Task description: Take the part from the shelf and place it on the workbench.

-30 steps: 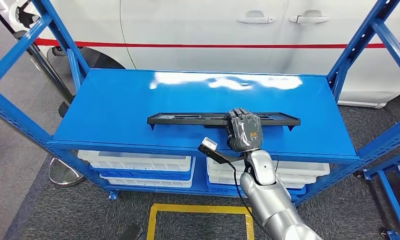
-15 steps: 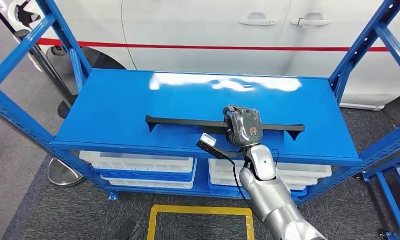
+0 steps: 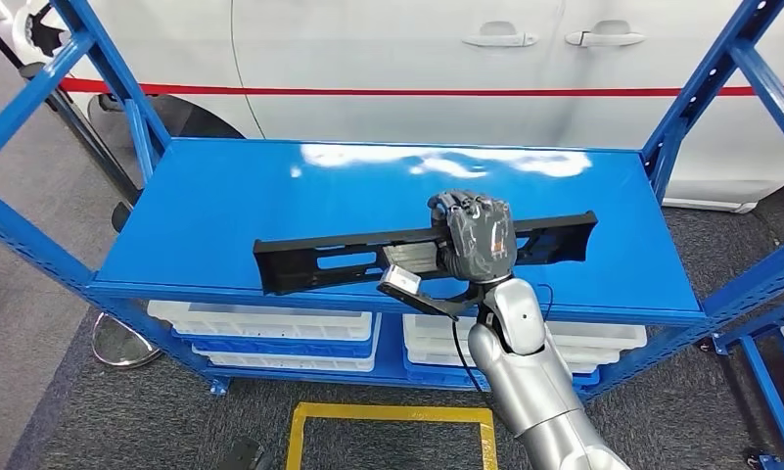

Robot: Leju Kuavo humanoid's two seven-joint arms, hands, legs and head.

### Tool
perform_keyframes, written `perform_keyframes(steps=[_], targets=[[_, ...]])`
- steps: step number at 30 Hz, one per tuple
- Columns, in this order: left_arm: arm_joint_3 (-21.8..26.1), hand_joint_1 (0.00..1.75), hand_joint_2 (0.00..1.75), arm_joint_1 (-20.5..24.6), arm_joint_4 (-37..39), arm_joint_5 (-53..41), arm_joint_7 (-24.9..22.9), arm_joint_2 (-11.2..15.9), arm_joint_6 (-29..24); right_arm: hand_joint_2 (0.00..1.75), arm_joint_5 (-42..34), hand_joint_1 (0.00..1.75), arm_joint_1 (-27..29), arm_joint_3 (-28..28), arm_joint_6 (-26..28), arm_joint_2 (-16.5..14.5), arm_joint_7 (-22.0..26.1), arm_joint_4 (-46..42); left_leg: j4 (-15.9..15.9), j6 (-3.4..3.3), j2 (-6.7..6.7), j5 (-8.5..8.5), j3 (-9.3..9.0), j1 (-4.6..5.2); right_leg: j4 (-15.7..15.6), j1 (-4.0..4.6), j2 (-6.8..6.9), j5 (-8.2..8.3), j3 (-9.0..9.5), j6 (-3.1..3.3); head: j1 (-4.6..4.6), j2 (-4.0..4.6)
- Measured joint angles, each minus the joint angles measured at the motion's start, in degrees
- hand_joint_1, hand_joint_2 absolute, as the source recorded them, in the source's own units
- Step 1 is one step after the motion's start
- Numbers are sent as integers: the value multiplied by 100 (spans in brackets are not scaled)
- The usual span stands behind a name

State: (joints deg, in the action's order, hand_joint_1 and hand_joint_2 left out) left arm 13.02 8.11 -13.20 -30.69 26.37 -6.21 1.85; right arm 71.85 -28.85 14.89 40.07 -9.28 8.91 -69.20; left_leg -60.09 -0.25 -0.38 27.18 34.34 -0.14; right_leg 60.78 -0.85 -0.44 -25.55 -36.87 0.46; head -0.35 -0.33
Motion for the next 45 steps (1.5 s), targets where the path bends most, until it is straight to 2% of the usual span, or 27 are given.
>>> perform_keyframes(steps=[2, 4, 5, 6, 7, 8, 10, 11, 14, 16, 19, 20, 21, 22, 25, 27, 31, 32, 34, 35, 36, 37, 38, 39, 41, 42, 45], targets=[[10, 0, 0, -22, 0, -26, 74, -1, -21, 175, -24, 175, -92, 242, -27, 24, -171, -345, -424, 52, 6, 262, 182, -14, -17, -11, 8, -4, 24, 50, 0, 0], [16, 0, 0, -42, 0, -71, 148, -5, -25, 175, -91, 175, -213, 504, -147, 52, -248, -694, -1174, 83, 6, 596, 544, -23, -16, 4, 16, -18, 35, 77, -1, 0], [17, 0, 44, -58, 0, -99, 189, -10, -25, 175, -128, 175, -290, 637, -246, 66, -273, -865, -1447, 87, 6, 662, 689, -26, -15, 12, 15, -23, 40, 83, 0, 0], [18, 0, 87, -75, 0, -128, 228, -16, -25, 175, -164, 175, -378, 768, -353, 79, -294, -1030, -1528, 81, 6, 618, 744, -26, -15, 19, 12, -27, 47, 88, 0, 0], [18, 0, 131, -86, 0, -151, 256, -22, -22, 175, -199, 175, -467, 889, -446, 90, -307, -1181, -1374, 65, 6, 463, 687, -26, -15, 23, 7, -32, 60, 90, -1, 0], [18, 0, 175, -91, 0, -161, 270, -28, -14, 175, -239, 175, -556, 1007, -524, 97, -318, -1327, -1026, 40, 6, 235, 532, -24, -15, 26, 3, -40, 79, 89, 0, 0], [21, 0, 175, -92, 0, -148, 266, -37, 38, 175, -330, 175, -700, 1216, -614, 106, -332, -1574, -269, -20, 5, -87, 183, -3, -17, 33, 1, -52, 98, 72, 0, 0], [26, 0, 175, -94, 0, -138, 254, -40, 79, 175, -382, 175, -748, 1310, -640, 112, -335, -1680, -40, -44, 4, -149, 80, 14, -21, 35, 2, -51, 96, 53, 0, 0], [40, 0, 175, -142, 2, -126, 206, -54, 189, 175, -516, 175, -799, 1565, -689, 134, -328, -1947, 111, -99, 0, -165, 26, 33, -54, 40, 5, -35, 90, -31, 0, 0], [45, 0, 175, -172, 2, -122, 181, -67, 239, 175, -605, 175, -823, 1685, -717, 149, -312, -2106, 191, -162, 5, -209, -10, 6, 81, 42, 10, -149, 39, -80, 2, 0], [52, 0, 175, -185, 5, -113, 157, -85, 279, 175, -701, 175, -869, 1797, -729, 182, -292, -2270, 227, -216, 13, -228, -27, 1, 990, 41, 15, -628, -381, -121, 2, 0], [55, 0, 175, -192, 7, -110, 149, -90, 296, 175, -728, 175, -871, 1823, -739, 198, -287, -2297, 220, -224, 13, -224, -26, 4, 1292, 40, 15, -726, -529, -132, 2, 0], [57, 0, 175, -202, 8, -105, 142, -96, 321, 175, -787, 175, -868, 1845, -765, 216, -277, -2325, 209, -226, 11, -218, -26, 4, 1436, 37, 16, -728, -604, -138, 2, 0], [64, 0, 175, -217, 9, -93, 136, -104, 348, 175, -894, 175, -866, 1871, -806, 233, -257, -2367, 194, -224, 8, -208, -26, 4, 1360, 33, 17, -621, -571, -139, 2, 0], [93, 0, 175, -281, 10, -74, 163, -174, 348, 175, -1294, 175, -867, 1987, -931, 264, -172, -2594, 122, -178, 0, -152, -19, 14, 338, 25, 22, -129, -74, -108, 2, 0], [99, 0, 175, -325, 17, -150, 195, -233, 241, 175, -1442, 175, -857, 2079, -996, 278, -142, -2750, 87, -130, -1, -125, -2, 33, -9, 42, 18, -60, 91, -72, 1, 0], [56, 0, 175, -378, 31, -413, 200, -316, -35, 175, -1590, 175, -784, 2266, -1084, 315, -127, -2937, -14, -23, 3, -22, 35, 17, -81, 37, 19, -38, 125, 36, 0, 0], [38, 0, 175, -375, 31, -448, 194, -325, -63, 175, -1597, 175, -766, 2317, -1081, 317, -122, -2953, -201, 7, 4, 104, 113, 8, -102, 24, 28, -29, 138, 62, -1, 0], [13, 0, 175, -360, 31, -455, 165, -334, -75, 175, -1595, 175, -707, 2409, -1067, 321, -114, -2954, -872, 61, 7, 449, 417, -16, -110, 22, 43, -29, 144, 90, -1, 0], [10, 0, 175, -352, 31, -438, 134, -334, -68, 175, -1593, 175, -666, 2443, -1057, 325, -111, -2943, -1209, 79, 7, 573, 577, -27, -110, 24, 47, -30, 144, 93, 0, 0], [10, 0, 175, -344, 31, -421, 88, -331, -62, 175, -1592, 175, -626, 2471, -1048, 327, -111, -2925, -1404, 91, 7, 602, 675, -36, -109, 26, 48, -31, 143, 95, 0, 0], [11, 0, 175, -332, 31, -404, 34, -326, -61, 175, -1592, 175, -599, 2495, -1041, 329, -110, -2903, -1390, 94, 7, 523, 675, -42, -107, 27, 46, -32, 144, 94, 0, 0], [13, 0, 175, -315, 31, -388, -14, -318, -63, 175, -1592, 175, -583, 2519, -1037, 329, -107, -2881, -1160, 89, 7, 352, 569, -47, -106, 26, 42, -32, 148, 93, -1, 0], [16, 0, 175, -291, 31, -371, -56, -306, -64, 175, -1590, 175, -577, 2544, -1033, 328, -104, -2859, -769, 75, 7, 143, 384, -49, -105, 26, 39, -35, 156, 89, -1, 0], [33, 0, 175, -243, 31, -343, -106, -287, -42, 175, -1566, 175, -576, 2591, -1030, 327, -102, -2820, -83, 31, 2, -98, 47, -28, -101, 40, 34, -37, 160, 57, 0, 0], [42, 0, 175, -225, 31, -339, -128, -282, -24, 175, -1551, 175, -576, 2614, -1030, 327, -105, -2799, 87, 7, -1, -127, -32, -13, -102, 45, 34, -34, 158, 32, 1, 0], [60, 0, 175, -213, 31, -338, -186, -275, 9, 175, -1534, 175, -577, 2650, -1031, 328, -120, -2739, 168, -82, -3, -165, -52, -1, -109, 37, 33, -20, 157, -61, 1, 0]])
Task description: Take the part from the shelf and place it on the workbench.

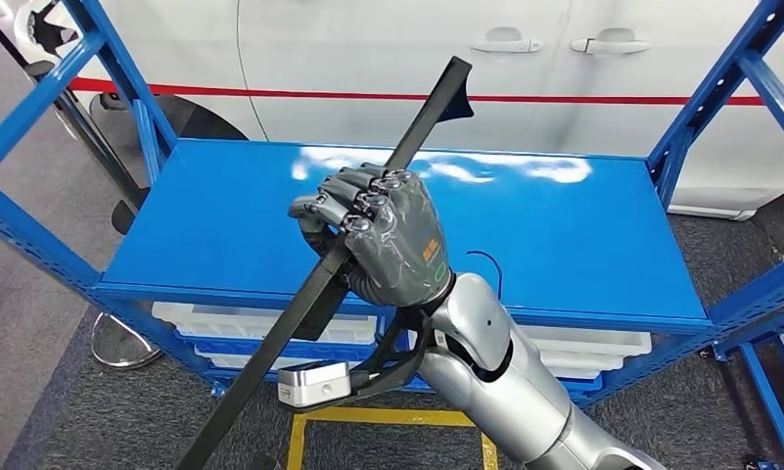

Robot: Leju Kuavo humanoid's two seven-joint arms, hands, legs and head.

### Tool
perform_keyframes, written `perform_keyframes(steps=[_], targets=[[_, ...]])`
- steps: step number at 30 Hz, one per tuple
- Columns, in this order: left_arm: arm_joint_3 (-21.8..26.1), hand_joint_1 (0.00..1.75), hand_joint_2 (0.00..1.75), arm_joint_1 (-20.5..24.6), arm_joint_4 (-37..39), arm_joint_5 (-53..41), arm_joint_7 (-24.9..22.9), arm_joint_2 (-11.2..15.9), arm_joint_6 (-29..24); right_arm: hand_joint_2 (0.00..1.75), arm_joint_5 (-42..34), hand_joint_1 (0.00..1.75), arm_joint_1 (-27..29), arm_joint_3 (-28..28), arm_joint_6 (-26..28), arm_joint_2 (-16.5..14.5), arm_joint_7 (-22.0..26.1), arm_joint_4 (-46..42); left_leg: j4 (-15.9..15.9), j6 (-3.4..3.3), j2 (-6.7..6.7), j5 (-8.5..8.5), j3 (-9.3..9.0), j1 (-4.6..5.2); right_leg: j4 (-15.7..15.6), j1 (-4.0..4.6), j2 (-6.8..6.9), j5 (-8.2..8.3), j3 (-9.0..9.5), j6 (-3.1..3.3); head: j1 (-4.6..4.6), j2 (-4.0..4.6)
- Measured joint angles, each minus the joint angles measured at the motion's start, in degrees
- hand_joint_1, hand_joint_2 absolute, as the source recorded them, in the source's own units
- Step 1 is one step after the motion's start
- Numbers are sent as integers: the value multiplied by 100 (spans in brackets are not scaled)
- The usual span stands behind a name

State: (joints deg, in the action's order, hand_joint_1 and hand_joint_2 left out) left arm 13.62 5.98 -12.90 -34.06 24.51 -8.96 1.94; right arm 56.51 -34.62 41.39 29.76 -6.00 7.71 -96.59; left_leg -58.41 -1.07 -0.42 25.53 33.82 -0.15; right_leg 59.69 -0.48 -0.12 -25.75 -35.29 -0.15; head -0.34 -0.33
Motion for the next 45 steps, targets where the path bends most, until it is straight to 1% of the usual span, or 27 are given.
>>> perform_keyframes(steps=[2, 5, 6, 7, 8, 10, 12, 16, 18, 20, 21, 22, 23, 25, 27, 30, 31, 32, 33, 35, 36, 37, 38, 40, 42, 43, 45], targets=[[15, 0, 175, 4, 0, 7, -38, 2, 13, 175, -21, 175, -12, 4, -2, 2, -15, 30, 63, -78, 11, -70, -9, -21, 203, 2, -1, -186, -77, -47, 1, 0], [57, 0, 175, 8, 0, 49, -91, 2, 31, 175, -126, 175, -21, 11, -16, 13, -50, 90, 56, -134, 23, -115, 45, -11, 1195, 2, -1, -766, -476, -79, 2, 0], [71, 0, 175, 4, 0, 61, -104, 2, 35, 175, -167, 175, -19, 13, -27, 21, -60, 115, 34, -139, 24, -119, 75, -5, 1447, 0, 0, -850, -571, -85, 3, 0], [80, 0, 175, 0, 1, 68, -111, 2, 37, 175, -199, 175, -19, 14, -37, 29, -64, 139, 9, -141, 24, -123, 105, -1, 1509, -4, 0, -826, -574, -86, 2, 0], [85, 0, 175, -3, 1, 73, -115, 2, 39, 175, -227, 175, -19, 15, -45, 35, -67, 160, -19, -141, 22, -125, 132, 0, 1357, -8, 1, -707, -471, -81, 2, 0], [86, 0, 175, -1, 1, 72, -119, 2, 44, 175, -279, 175, -22, 16, -53, 40, -70, 192, -80, -126, 16, -129, 182, 5, 656, -11, 3, -402, -64, -56, 1, 0], [87, 0, 175, 12, 0, 49, -120, 4, 66, 175, -337, 175, -23, 17, -50, 41, -79, 220, -132, -78, 9, -147, 235, 20, 167, 6, 0, -253, 168, -22, 1, 0], [87, 0, 175, 33, 0, -34, -128, 14, 157, 175, -392, 175, -19, 11, -12, 49, -103, 321, -171, 66, 11, -144, 314, 11, 69, 11, -2, -123, 108, 97, 1, 0], [86, 0, 175, 40, 0, -62, -133, 19, 172, 175, -388, 175, -25, -1, 9, 49, -108, 373, -510, 128, 14, 203, 456, -10, 32, -11, 21, -21, 34, 163, 0, 0], [84, 0, 175, 54, 0, -102, -135, 20, 203, 175, -362, 175, -28, -24, 33, 49, -124, 423, -1193, 174, 14, 688, 674, -27, 36, -6, 30, 75, -91, 185, -1, 0], [81, 0, 175, 65, 0, -121, -138, 21, 226, 175, -343, 175, -29, -43, 46, 49, -137, 450, -1475, 187, 14, 839, 731, -33, 41, -3, 32, 127, -166, 184, -1, 0], [78, 0, 175, 80, 0, -137, -142, 21, 249, 175, -329, 175, -31, -68, 60, 49, -146, 478, -1587, 193, 14, 893, 696, -37, 47, -1, 33, 183, -245, 179, -1, 0], [74, 0, 175, 99, 0, -150, -147, 21, 270, 175, -319, 175, -38, -98, 69, 49, -155, 502, -1472, 190, 14, 851, 546, -38, 54, -2, 34, 238, -321, 172, -1, 0], [70, 0, 175, 152, -1, -177, -164, 21, 301, 175, -307, 175, -63, -163, 85, 48, -169, 532, -722, 167, 14, 644, -22, -39, 63, -5, 34, 344, -441, 147, -1, 0], [62, 0, 175, 220, -3, -213, -180, 21, 321, 175, -286, 175, -97, -228, 103, 44, -176, 543, -114, 118, 6, 503, -407, -12, 44, 3, 34, 448, -490, 89, 0, 0], [33, 0, 175, 274, -7, -254, -216, 21, 337, 175, -236, 175, -141, -279, 123, 39, -166, 549, 8, 12, -3, 378, -412, 21, -25, 3, 29, 595, -489, -17, 1, 0], [22, 0, 175, 283, -7, -263, -233, 21, 349, 175, -213, 175, -147, -289, 124, 42, -164, 548, 29, -28, 12, 309, -388, 16, -17, -3, 22, 573, -510, -44, 0, 0], [10, 0, 175, 296, -7, -276, -250, 20, 364, 175, -190, 175, -150, -299, 124, 45, -163, 544, 53, -78, 28, 231, -348, 7, 57, -9, 15, 448, -556, -68, 1, 0], [-2, 0, 175, 313, -8, -289, -264, 19, 384, 175, -169, 175, -152, -308, 123, 48, -163, 536, 78, -123, 44, 147, -290, -3, 240, -13, 9, 215, -633, -86, 2, 0], [-26, 0, 175, 341, -9, -309, -289, 16, 423, 175, -136, 175, -156, -314, 119, 53, -166, 521, 82, -175, 61, 9, -133, 5, 905, -23, 8, -398, -815, -108, 3, 0], [-34, 0, 175, 348, -10, -310, -309, 14, 437, 175, -118, 175, -157, -315, 115, 56, -170, 517, 77, -179, 65, -54, -45, 11, 1261, -24, 8, -587, -872, -120, 2, 0], [-40, 0, 175, 352, -10, -310, -337, 11, 446, 175, -101, 175, -157, -317, 110, 60, -176, 517, 66, -175, 70, -119, 50, 15, 1510, -25, 8, -635, -866, -129, 2, 0], [-43, 0, 175, 358, -11, -309, -370, 7, 449, 175, -87, 175, -158, -322, 107, 64, -183, 517, 50, -166, 73, -179, 147, 18, 1592, -26, 9, -560, -779, -133, 2, 0], [-48, 0, 175, 380, -14, -307, -433, -13, 447, 175, -76, 175, -171, -337, 104, 69, -189, 517, -1, -135, 74, -285, 332, 18, 1199, -29, 11, -309, -314, -122, 2, 0], [-55, 0, 175, 407, -19, -308, -458, -39, 444, 175, -75, 175, -204, -346, 104, 65, -190, 515, -68, -84, 68, -362, 456, 31, 454, -13, 7, -350, 273, -81, -1, 0], [-60, 0, 175, 417, -22, -312, -461, -48, 443, 175, -74, 175, -221, -349, 104, 62, -190, 515, -89, -51, 67, -400, 484, 34, 191, 1, 2, -421, 448, -55, 0, 0], [-70, 0, 175, 428, -23, -325, -462, -59, 441, 175, -71, 175, -242, -355, 104, 59, -192, 516, -83, 20, 66, -496, 508, 30, 14, 27, -2, -442, 503, 23, -1, 0]])
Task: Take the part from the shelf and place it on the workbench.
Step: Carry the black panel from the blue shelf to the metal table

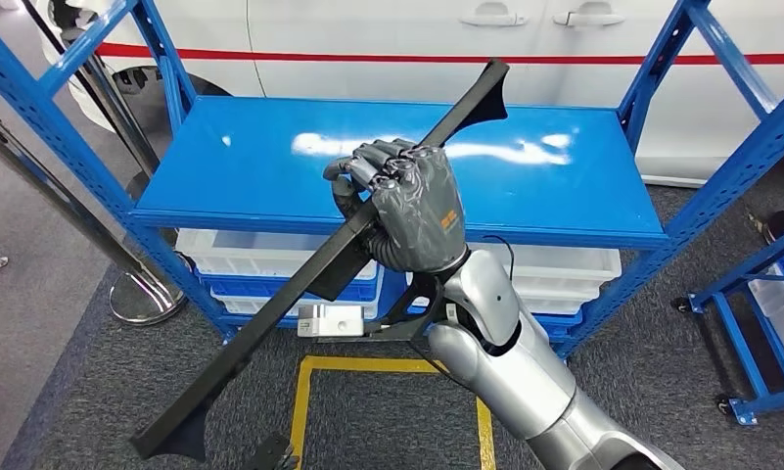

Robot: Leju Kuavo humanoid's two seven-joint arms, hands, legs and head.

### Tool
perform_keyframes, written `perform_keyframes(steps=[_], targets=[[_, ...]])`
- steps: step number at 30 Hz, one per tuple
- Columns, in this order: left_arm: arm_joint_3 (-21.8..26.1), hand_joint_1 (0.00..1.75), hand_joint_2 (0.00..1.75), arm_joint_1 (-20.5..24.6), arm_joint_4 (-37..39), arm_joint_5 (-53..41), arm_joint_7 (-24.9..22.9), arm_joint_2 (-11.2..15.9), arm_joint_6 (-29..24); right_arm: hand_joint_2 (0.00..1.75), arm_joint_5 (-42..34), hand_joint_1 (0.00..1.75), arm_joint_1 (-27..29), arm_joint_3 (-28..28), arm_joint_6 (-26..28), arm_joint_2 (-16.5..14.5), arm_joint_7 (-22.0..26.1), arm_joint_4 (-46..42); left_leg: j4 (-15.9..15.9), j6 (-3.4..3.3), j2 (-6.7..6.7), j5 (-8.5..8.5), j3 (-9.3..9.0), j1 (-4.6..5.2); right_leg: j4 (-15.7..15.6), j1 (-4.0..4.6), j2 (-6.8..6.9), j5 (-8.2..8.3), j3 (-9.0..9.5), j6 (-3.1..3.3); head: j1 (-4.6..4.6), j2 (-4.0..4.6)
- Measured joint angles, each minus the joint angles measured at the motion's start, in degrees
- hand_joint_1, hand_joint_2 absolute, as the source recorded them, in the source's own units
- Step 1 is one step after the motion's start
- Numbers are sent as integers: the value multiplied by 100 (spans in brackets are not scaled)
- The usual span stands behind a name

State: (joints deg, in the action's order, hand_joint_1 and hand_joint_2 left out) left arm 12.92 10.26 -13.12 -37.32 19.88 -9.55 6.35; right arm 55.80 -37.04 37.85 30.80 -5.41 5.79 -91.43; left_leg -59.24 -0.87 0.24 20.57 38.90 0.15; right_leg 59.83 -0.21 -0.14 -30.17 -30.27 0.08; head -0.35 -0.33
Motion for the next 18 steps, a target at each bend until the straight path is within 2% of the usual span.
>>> perform_keyframes(steps=[1, 2, 3, 4, 5, 6, 7, 8, 9, 10, 11, 12, 13, 14, 16, 17, 18], targets=[[-4, 0, 175, 2, 1, -4, -4, -2, -3, 175, 2, 175, -9, -2, -1, 0, -3, 3, -4, 34, -6, -6, 18, -12, -16, -3, 11, 57, -35, 43, 2, 0], [-6, 0, 175, 1, 1, -5, -13, -4, -7, 175, 4, 175, -18, -3, -2, -1, -7, 4, -60, 65, -12, 81, 65, -22, -25, -8, 22, 122, -85, 95, 0, 0], [-7, 0, 175, 1, 1, -4, -22, -8, -11, 175, 6, 175, -28, -3, -2, -2, -10, 6, -215, 94, -17, 278, 135, -33, -39, -20, 33, 195, -153, 139, 0, 0], [-7, 0, 175, 3, 0, -2, -31, -9, -15, 175, 7, 175, -39, -3, -3, -3, -12, 8, -481, 118, -18, 567, 223, -48, -41, -22, 42, 266, -230, 169, -2, 0], [-7, 0, 175, 5, -1, 0, -37, -11, -16, 175, 7, 175, -44, -3, -3, -3, -13, 8, -835, 140, -17, 868, 317, -54, -40, -18, 43, 337, -322, 188, -4, 0], [-7, 0, 175, 6, -1, 0, -39, -13, -17, 175, 7, 175, -46, -3, -3, -3, -14, 10, -1199, 156, -16, 1082, 379, -60, -37, -12, 44, 410, -416, 194, -3, 0], [-7, 0, 175, 7, -1, 1, -43, -14, -18, 175, 10, 175, -46, -3, -3, -3, -14, 15, -1478, 163, -16, 1155, 390, -63, -33, -5, 45, 483, -513, 195, -3, 0], [-7, 0, 175, 7, -1, 1, -45, -15, -19, 175, 16, 175, -46, -3, -3, -3, -15, 21, -1605, 160, -16, 1094, 327, -64, -29, 0, 46, 554, -610, 194, -3, 0], [-7, 0, 175, 8, -1, 0, -46, -15, -17, 175, 26, 175, -47, -3, -3, -3, -16, 27, -1548, 146, -17, 943, 177, -61, -24, 4, 45, 623, -702, 189, -2, 0], [-7, 0, 175, 13, -3, 0, -48, -16, -13, 175, 42, 175, -48, -4, -4, -3, -19, 33, -1298, 123, -18, 794, -75, -54, -19, 5, 43, 692, -787, 182, -3, 0], [-7, 0, 175, 24, -9, -1, -48, -16, -5, 175, 61, 175, -50, -4, -8, -3, -25, 35, -911, 91, -19, 750, -392, -42, -14, 7, 40, 753, -853, 168, -3, 0], [-7, 0, 175, 44, -19, -1, -47, -16, 8, 175, 83, 175, -58, -7, -14, -3, -33, 37, -464, 62, -21, 791, -713, -23, -9, 7, 40, 812, -904, 146, -2, 0], [-8, 0, 175, 68, -29, -1, -47, -20, 24, 175, 103, 175, -71, -9, -22, -3, -42, 40, -115, 34, -24, 865, -940, -3, -17, 4, 45, 873, -933, 117, -3, 0], [-8, 0, 175, 94, -37, -2, -48, -25, 43, 175, 121, 175, -86, -11, -34, -4, -49, 45, 108, 9, -27, 936, -1058, 20, -33, -4, 51, 934, -947, 83, -3, 0], [-9, 0, 175, 119, -43, -3, -54, -40, 75, 175, 153, 175, -104, -15, -56, -6, -63, 63, 239, -46, -19, 850, -1048, 26, -90, -15, 56, 1047, -964, 13, -1, 0], [-10, 0, 175, 122, -43, -5, -60, -47, 85, 175, 169, 175, -107, -16, -67, -6, -75, 74, 287, -81, -5, 765, -1022, 18, -77, -15, 47, 1005, -993, -16, 0, 0], [-12, 0, 175, 122, -43, -7, -65, -54, 91, 175, 183, 175, -110, -20, -76, -5, -87, 85, 331, -125, 13, 672, -978, 4, 18, -12, 35, 850, -1044, -41, 2, 0]])
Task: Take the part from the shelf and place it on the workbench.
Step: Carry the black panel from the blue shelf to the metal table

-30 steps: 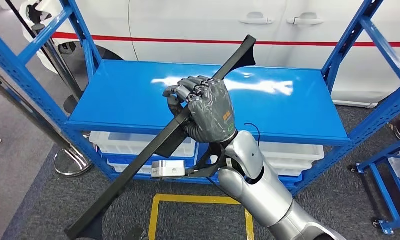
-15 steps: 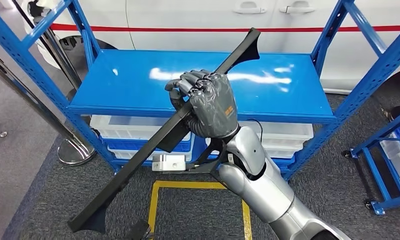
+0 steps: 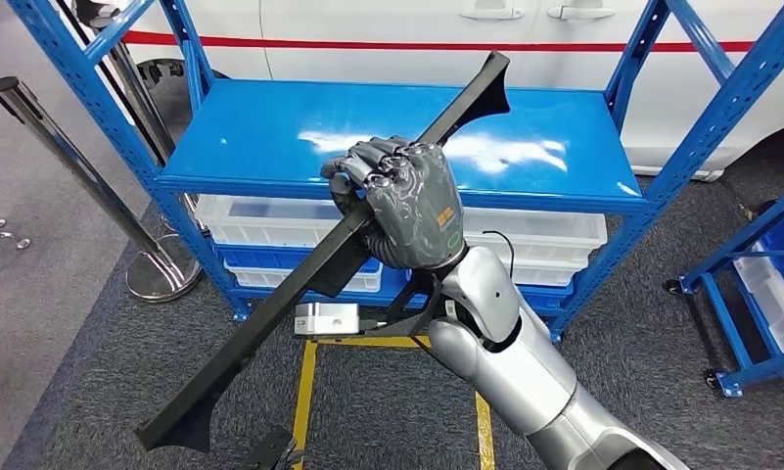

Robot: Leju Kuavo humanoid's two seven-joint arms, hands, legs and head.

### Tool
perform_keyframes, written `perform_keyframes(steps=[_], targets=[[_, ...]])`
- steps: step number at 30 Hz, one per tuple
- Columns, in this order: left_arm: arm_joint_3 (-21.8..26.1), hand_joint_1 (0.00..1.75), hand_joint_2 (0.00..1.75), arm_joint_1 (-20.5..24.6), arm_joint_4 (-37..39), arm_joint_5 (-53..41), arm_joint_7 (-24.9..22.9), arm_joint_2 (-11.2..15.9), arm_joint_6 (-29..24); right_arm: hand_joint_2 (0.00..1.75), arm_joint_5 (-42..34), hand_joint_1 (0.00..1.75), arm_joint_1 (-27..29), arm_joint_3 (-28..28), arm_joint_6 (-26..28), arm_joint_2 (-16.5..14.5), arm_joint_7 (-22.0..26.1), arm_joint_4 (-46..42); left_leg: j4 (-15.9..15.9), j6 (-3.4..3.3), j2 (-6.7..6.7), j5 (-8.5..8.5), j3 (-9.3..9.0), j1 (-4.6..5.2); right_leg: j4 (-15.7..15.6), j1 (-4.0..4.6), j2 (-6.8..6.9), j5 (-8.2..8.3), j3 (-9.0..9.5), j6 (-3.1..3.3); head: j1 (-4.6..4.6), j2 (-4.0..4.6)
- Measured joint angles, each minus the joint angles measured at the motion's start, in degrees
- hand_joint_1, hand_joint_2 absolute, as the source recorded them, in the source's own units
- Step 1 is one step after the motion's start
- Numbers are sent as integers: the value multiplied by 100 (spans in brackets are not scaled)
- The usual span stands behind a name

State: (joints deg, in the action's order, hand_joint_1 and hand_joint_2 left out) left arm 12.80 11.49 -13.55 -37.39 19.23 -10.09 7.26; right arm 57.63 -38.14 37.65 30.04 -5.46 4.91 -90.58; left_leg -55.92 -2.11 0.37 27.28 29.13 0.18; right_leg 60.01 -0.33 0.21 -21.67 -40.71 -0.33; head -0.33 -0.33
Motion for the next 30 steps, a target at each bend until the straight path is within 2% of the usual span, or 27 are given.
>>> perform_keyframes(steps=[1, 3, 4, 5, 6, 7, 8, 9, 10, 11, 12, 14, 15, 16, 18, 19, 20, 21, 22, 23, 24, 25, 26, 27, 28, 29, 30], targets=[[-2, 0, 175, 2, 0, -2, -3, -9, 4, 175, 8, 175, -4, -5, -7, 2, -10, 12, 29, -30, 16, -91, 62, -13, 215, 0, -12, -265, -75, -20, -1, 0], [-3, 0, 175, 2, 0, -3, -5, -23, 13, 175, 13, 175, -8, -13, -12, 3, -21, 38, 23, -60, 27, -238, 243, 0, 883, -10, -20, -841, -216, -55, -1, 0], [-4, 0, 175, 0, 0, -3, -4, -28, 16, 175, 14, 175, -7, -15, -12, 5, -22, 53, 7, -51, 28, -306, 342, 4, 1195, -19, -20, -968, -242, -73, -2, 0], [-4, 0, 175, -2, 0, -3, -5, -30, 20, 175, 14, 175, -7, -17, -12, 6, -23, 69, -18, -43, 29, -367, 446, 5, 1380, -30, -19, -953, -209, -88, -2, 0], [-4, 0, 175, -2, 0, -4, -6, -31, 20, 175, 14, 175, -7, -19, -12, 7, -24, 85, -54, -31, 30, -422, 556, 5, 1397, -43, -18, -831, -99, -99, -2, 0], [-4, 0, 175, -2, 0, -5, -7, -31, 21, 175, 14, 175, -9, -20, -12, 8, -25, 98, -101, -14, 30, -472, 670, 2, 1246, -59, -16, -683, 97, -107, -2, 0], [-4, 0, 175, -3, -1, -8, -8, -31, 21, 175, 15, 175, -14, -21, -11, 7, -25, 110, -159, 9, 27, -513, 777, 2, 953, -74, -16, -632, 362, -111, -2, 0], [-5, 0, 175, -3, -1, -11, -9, -31, 21, 175, 17, 175, -25, -22, -10, 1, -26, 119, -221, 37, 25, -548, 874, 5, 590, -70, -22, -669, 636, -99, -3, 0], [-7, 0, 175, -5, -2, -17, -10, -31, 21, 175, 21, 175, -39, -23, -8, -6, -27, 129, -265, 70, 23, -589, 943, 8, 301, -60, -29, -740, 833, -72, -4, 0], [-10, 0, 175, -7, -2, -22, -10, -31, 22, 175, 24, 175, -56, -27, -7, -12, -29, 140, -292, 103, 22, -633, 988, 11, 112, -43, -38, -821, 942, -36, -5, 0], [-14, 0, 175, -10, -2, -26, -12, -32, 23, 175, 27, 175, -68, -30, -6, -15, -33, 156, -296, 136, 21, -683, 1012, 6, 32, -13, -45, -831, 961, 12, -4, 0], [-21, 0, 175, -22, -2, -34, -15, -33, 25, 175, 27, 175, -78, -36, -6, -15, -38, 196, -306, 204, 3, -715, 1061, -21, 1, -19, -26, -719, 895, 119, -3, 0], [-25, 0, 175, -29, -2, -38, -17, -34, 26, 175, 27, 175, -81, -36, -7, -19, -38, 214, -390, 234, -8, -602, 1110, -35, -23, -23, -15, -649, 850, 170, -6, 0], [-27, 0, 175, -33, -2, -43, -18, -34, 26, 175, 27, 175, -85, -36, -7, -27, -38, 229, -577, 262, -17, -392, 1186, -46, -47, -37, -4, -575, 791, 215, -11, 0], [-31, 0, 175, -37, -2, -52, -19, -34, 31, 175, 28, 175, -91, -36, -7, -43, -45, 253, -1224, 302, -20, 160, 1354, -62, -49, -24, 0, -446, 640, 257, -19, 0], [-33, 0, 175, -37, -2, -56, -19, -34, 34, 175, 29, 175, -91, -36, -5, -46, -50, 268, -1551, 314, -19, 324, 1402, -70, -47, -17, 3, -383, 555, 264, -19, 0], [-35, 0, 175, -37, -2, -60, -20, -34, 38, 175, 30, 175, -90, -36, -4, -46, -55, 285, -1763, 317, -19, 354, 1387, -73, -45, -10, 6, -318, 468, 262, -19, 0], [-36, 0, 175, -37, -2, -60, -20, -34, 39, 175, 31, 175, -90, -37, -2, -46, -56, 299, -1794, 312, -19, 261, 1281, -74, -41, -6, 7, -253, 380, 257, -19, 0], [-37, 0, 175, -35, -2, -60, -20, -34, 40, 175, 32, 175, -90, -37, 0, -46, -56, 310, -1648, 298, -19, 113, 1087, -73, -37, -3, 6, -192, 300, 249, -19, 0], [-37, 0, 175, -30, -2, -60, -20, -34, 41, 175, 33, 175, -90, -38, 1, -47, -56, 315, -1339, 277, -22, 3, 811, -70, -34, -2, 4, -135, 234, 237, -19, 0], [-38, 0, 175, -22, -3, -60, -19, -34, 42, 175, 34, 175, -91, -40, 3, -49, -57, 315, -922, 252, -25, -6, 495, -55, -33, 3, 3, -83, 181, 217, -19, 0], [-38, 0, 175, -13, -4, -60, -19, -34, 42, 175, 37, 175, -89, -45, 4, -53, -57, 314, -556, 231, -29, 43, 242, -40, -42, 5, 3, -31, 148, 190, -19, 0], [-38, 0, 175, -6, -5, -60, -18, -34, 42, 175, 39, 175, -89, -51, 7, -57, -58, 315, -291, 211, -35, 98, 80, -20, -61, 3, 6, 26, 130, 161, -18, 0], [-38, 0, 175, -5, -6, -60, -18, -34, 44, 175, 42, 175, -88, -57, 9, -60, -58, 316, -144, 193, -38, 126, 14, 0, -92, 0, 8, 85, 121, 129, -18, 0], [-38, 0, 175, -8, -7, -60, -18, -34, 46, 175, 44, 175, -86, -62, 10, -61, -58, 318, -97, 170, -38, 83, 24, 2, -131, -2, 7, 142, 119, 98, -17, 0], [-39, 0, 175, -11, -7, -60, -19, -34, 49, 175, 45, 175, -88, -67, 12, -60, -58, 321, -62, 140, -27, 14, 47, -5, -147, -6, 2, 145, 106, 70, -16, 0], [-40, 0, 175, -9, -7, -60, -20, -35, 52, 175, 45, 175, -90, -72, 12, -58, -58, 323, -21, 100, -13, -46, 70, -17, -85, -6, -6, 52, 69, 42, -15, 0]])
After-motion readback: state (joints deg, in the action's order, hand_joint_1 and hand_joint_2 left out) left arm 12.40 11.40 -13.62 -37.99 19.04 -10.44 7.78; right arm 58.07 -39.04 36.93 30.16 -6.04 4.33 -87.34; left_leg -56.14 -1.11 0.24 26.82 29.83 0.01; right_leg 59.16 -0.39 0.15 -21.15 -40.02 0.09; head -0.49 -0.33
